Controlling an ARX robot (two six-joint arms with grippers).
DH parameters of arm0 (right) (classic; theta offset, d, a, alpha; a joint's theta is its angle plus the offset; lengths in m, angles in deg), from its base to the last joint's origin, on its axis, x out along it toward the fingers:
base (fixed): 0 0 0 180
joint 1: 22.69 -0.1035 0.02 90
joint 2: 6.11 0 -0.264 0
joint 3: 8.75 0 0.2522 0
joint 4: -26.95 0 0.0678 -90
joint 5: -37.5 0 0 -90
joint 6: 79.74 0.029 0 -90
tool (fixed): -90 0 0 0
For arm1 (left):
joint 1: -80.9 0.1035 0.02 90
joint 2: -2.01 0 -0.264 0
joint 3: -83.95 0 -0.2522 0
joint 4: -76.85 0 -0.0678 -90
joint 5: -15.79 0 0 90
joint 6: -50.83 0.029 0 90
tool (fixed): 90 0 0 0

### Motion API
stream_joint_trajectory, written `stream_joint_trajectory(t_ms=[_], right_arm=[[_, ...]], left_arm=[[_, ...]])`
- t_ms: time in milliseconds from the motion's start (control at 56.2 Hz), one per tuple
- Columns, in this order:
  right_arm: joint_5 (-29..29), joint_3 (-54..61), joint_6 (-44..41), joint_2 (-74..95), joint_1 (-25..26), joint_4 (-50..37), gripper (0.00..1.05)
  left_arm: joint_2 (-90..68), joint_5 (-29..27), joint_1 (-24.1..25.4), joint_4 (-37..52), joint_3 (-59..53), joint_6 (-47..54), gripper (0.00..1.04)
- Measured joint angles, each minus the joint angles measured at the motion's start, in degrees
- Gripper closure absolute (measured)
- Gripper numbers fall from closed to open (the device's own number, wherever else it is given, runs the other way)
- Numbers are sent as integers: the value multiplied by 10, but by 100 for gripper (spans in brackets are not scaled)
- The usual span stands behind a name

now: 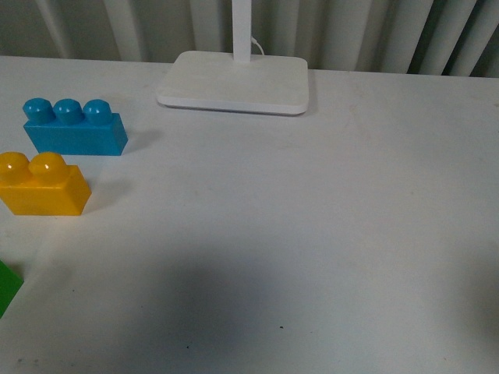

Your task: Insert yellow block into base center

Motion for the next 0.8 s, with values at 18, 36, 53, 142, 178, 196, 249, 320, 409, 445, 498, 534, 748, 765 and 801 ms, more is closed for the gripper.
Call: stream_joint_trajectory(t_ms=[18, 36, 53, 142, 178, 196, 249, 320, 409, 445, 498, 534, 748, 765, 801], right_arm=[[0, 0, 0, 0, 0, 0, 9], [0, 0, 0, 0, 0, 0, 9], [0, 0, 0, 0, 0, 0, 9], [0, 0, 0, 0, 0, 0, 9], [0, 0, 0, 0, 0, 0, 9], [0, 0, 0, 0, 0, 0, 9], [0, 0, 0, 0, 0, 0, 9], [0, 0, 0, 0, 0, 0, 9], [0, 0, 0, 0, 0, 0, 9], [0, 0, 0, 0, 0, 0, 9], [0, 0, 0, 0, 0, 0, 9], [0, 0, 0, 0, 0, 0, 9], [0, 0, 0, 0, 0, 0, 9], [0, 0, 0, 0, 0, 0, 9], [0, 0, 0, 0, 0, 0, 9]], left_arm=[[0, 0, 0, 0, 0, 0, 6], [0, 0, 0, 0, 0, 0, 6], [0, 0, 0, 0, 0, 0, 6], [0, 0, 0, 0, 0, 0, 6], [0, 0, 0, 0, 0, 0, 6], [0, 0, 0, 0, 0, 0, 6], [0, 0, 0, 0, 0, 0, 6], [0, 0, 0, 0, 0, 0, 6], [0, 0, 0, 0, 0, 0, 6], [0, 0, 0, 0, 0, 0, 6], [0, 0, 0, 0, 0, 0, 6], [0, 0, 0, 0, 0, 0, 6], [0, 0, 0, 0, 0, 0, 6], [0, 0, 0, 0, 0, 0, 6], [0, 0, 0, 0, 0, 0, 6]])
